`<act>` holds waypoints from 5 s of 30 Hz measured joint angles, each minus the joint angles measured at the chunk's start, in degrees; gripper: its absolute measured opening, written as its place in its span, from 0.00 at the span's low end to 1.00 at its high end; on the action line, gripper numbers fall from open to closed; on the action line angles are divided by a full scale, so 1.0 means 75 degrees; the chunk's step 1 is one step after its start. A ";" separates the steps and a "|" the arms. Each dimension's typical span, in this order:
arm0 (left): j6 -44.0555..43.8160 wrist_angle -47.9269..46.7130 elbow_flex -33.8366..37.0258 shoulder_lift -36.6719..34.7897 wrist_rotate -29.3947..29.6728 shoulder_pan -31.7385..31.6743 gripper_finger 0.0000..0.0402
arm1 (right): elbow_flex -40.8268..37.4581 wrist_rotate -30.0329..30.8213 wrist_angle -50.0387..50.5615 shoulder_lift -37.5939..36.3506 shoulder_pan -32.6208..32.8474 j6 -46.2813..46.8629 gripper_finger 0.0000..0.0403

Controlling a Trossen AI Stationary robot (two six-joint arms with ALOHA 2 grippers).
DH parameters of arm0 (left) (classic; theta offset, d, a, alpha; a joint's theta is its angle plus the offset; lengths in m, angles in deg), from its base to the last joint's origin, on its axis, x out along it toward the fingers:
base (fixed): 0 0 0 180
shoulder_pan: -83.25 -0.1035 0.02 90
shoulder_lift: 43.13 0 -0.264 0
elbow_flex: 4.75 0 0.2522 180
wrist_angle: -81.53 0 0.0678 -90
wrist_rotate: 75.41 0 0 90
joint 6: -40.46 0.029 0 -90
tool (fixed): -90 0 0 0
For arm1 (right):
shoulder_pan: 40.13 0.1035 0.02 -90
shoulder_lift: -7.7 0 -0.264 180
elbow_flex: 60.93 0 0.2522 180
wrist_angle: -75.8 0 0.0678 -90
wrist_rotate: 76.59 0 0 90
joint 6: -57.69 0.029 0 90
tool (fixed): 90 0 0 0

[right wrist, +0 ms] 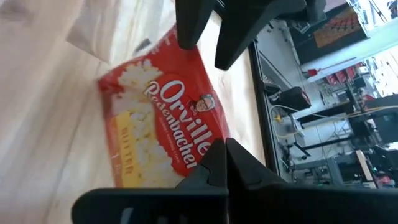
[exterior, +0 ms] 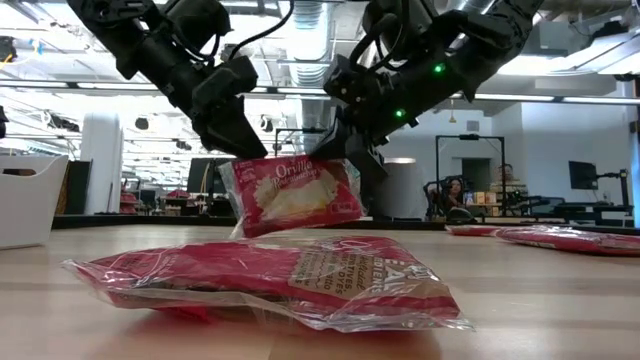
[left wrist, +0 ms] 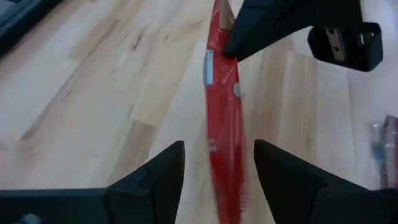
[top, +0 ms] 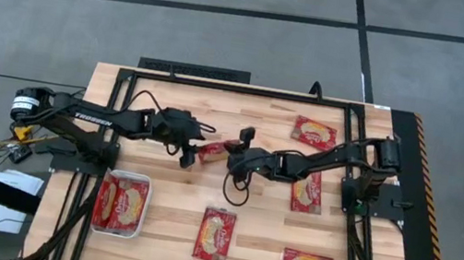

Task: Sort popcorn bags into baskets
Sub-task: Put the red popcorn bag into the white bin

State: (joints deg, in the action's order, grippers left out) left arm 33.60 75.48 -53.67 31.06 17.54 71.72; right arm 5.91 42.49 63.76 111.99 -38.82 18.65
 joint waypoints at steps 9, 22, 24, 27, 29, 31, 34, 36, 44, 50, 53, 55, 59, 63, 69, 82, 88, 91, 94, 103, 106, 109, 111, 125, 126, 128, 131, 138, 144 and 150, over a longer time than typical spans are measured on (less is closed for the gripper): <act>0.0575 0.0525 -0.0227 0.0000 0.0111 -0.0101 0.45 | 0.0006 0.0000 -0.0080 -0.0009 -0.0116 -0.0003 0.01; 0.0660 0.0630 -0.0230 0.0850 -0.0325 -0.0376 0.45 | 0.0015 -0.0064 -0.0854 -0.0012 -0.0147 -0.0475 0.01; 0.0653 0.0576 -0.0234 0.0916 -0.0339 -0.0376 0.43 | 0.0015 -0.0058 -0.0847 -0.0015 -0.0147 -0.0486 0.01; 0.0655 0.0597 -0.0236 0.0959 -0.0345 -0.0376 0.30 | 0.0015 -0.0055 -0.0848 -0.0012 -0.0147 -0.0486 0.01; 0.0657 0.0598 -0.0236 0.0956 -0.0348 -0.0376 0.16 | 0.0015 -0.0041 -0.0854 -0.0012 -0.0147 -0.0440 0.02; 0.0546 0.0564 -0.0236 0.0930 -0.0328 -0.0376 0.05 | 0.0015 0.0049 -0.0930 -0.0012 -0.0147 -0.0281 0.05; -0.0032 0.0235 -0.0242 0.0735 0.0041 -0.0283 0.04 | 0.0016 0.0487 -0.1385 -0.0018 -0.0173 0.0307 0.11; -0.1064 -0.0287 -0.0224 0.0516 0.0629 0.0004 0.02 | 0.0020 0.0909 -0.1600 -0.0036 -0.0216 0.0694 0.16; -0.3947 -0.4916 -0.1465 -0.0919 0.3342 0.2454 0.01 | 0.0023 0.2104 -0.1737 -0.0119 -0.0775 0.1673 0.36; -0.8015 -0.8621 -0.3075 -0.1002 0.3876 0.4269 0.01 | 0.0020 0.2122 -0.1717 -0.0119 -0.1276 0.2794 0.47; -1.0196 -0.9487 -0.3154 -0.0891 0.3400 0.5156 0.01 | 0.0020 0.2119 -0.1708 -0.0119 -0.1402 0.3056 0.50; -1.1430 -0.9706 -0.3154 -0.0877 0.3213 0.5727 0.01 | 0.0020 0.2115 -0.1701 -0.0119 -0.1408 0.3165 0.51; -1.3116 -0.9662 -0.3156 -0.0874 0.3111 0.6740 0.01 | 0.0020 0.1932 -0.1642 -0.0117 -0.1403 0.3229 0.50; -1.4212 -0.9633 -0.3156 -0.0874 0.2388 0.7628 0.01 | 0.0017 0.1915 -0.1601 -0.0117 -0.1403 0.3226 0.47; -1.5062 -0.9294 -0.3159 -0.0874 0.0873 0.8625 0.01 | 0.0015 0.1907 -0.1585 -0.0114 -0.1360 0.3287 0.44; -1.5015 -1.1172 -0.4522 -0.0883 0.0820 0.8973 0.02 | 0.0720 -0.3865 -0.1714 -0.0105 -0.0483 0.5065 0.34; -1.5054 -1.1864 -0.4639 -0.0542 0.0661 0.8834 0.02 | 0.1400 -0.3943 -0.1498 -0.0114 -0.0081 0.4954 0.28; -1.5097 -1.2164 -0.4639 -0.0134 -0.0028 0.8792 0.02 | 0.1453 -0.3928 -0.1321 -0.0102 -0.0109 0.4994 0.27; -1.5132 -1.2298 -0.4639 0.0286 -0.0225 0.8746 0.02 | 0.1454 -0.3954 -0.1335 -0.0102 -0.0210 0.5251 0.27; -1.5153 -1.2281 -0.4636 0.1060 -0.0190 0.8363 0.02 | 0.2783 -0.4818 -0.1326 0.1804 -0.0088 0.6012 0.25; -1.5164 -1.2327 -0.4636 0.1256 -0.0190 0.8298 0.02 | 0.3606 -0.5087 -0.1104 0.2490 0.0073 0.5887 0.22; -1.5170 -1.2436 -0.4635 0.1388 -0.0185 0.8217 0.02 | 0.4536 -0.5339 -0.0801 0.3035 0.0207 0.5557 0.17; -1.5176 -1.2522 -0.4633 0.1520 -0.0125 0.8150 0.02 | 0.5222 -0.5558 -0.0459 0.3415 0.0245 0.5387 0.14; -1.5201 -1.2513 -0.4633 0.2506 -0.0075 0.8008 0.03 | 0.8983 -0.6727 0.1279 0.5821 0.0219 0.5648 0.05; -1.5208 -1.2468 -0.4633 0.2518 -0.0066 0.8008 0.04 | 0.9137 -0.6729 0.1351 0.5920 0.0234 0.5662 0.05; -1.5211 -1.2304 -0.4633 0.2518 0.0031 0.8005 0.06 | 0.9359 -0.6779 0.1490 0.6037 0.0247 0.5662 0.05; -1.5203 -1.2021 -0.4633 0.2518 0.0265 0.8008 0.10 | 0.9510 -0.6821 0.1454 0.6120 0.0264 0.5607 0.04; -1.4870 -1.2157 -0.4633 0.2518 0.0337 0.8008 0.16 | 0.9582 -0.6834 0.1478 0.6132 0.0264 0.5546 0.04; -1.4777 -1.2670 -0.4633 0.2515 0.0867 0.8011 0.16 | 0.9582 -0.6707 0.1820 0.6132 0.0264 0.5543 0.04; -1.4646 -1.2696 -0.4632 0.2512 0.1357 0.7970 0.16 | 0.9582 -0.6656 0.2425 0.6132 0.0107 0.5754 0.05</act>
State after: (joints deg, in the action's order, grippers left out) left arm -76.25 -19.74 -88.42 49.90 27.72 131.50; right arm 77.77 -7.43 81.95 157.98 -38.02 61.80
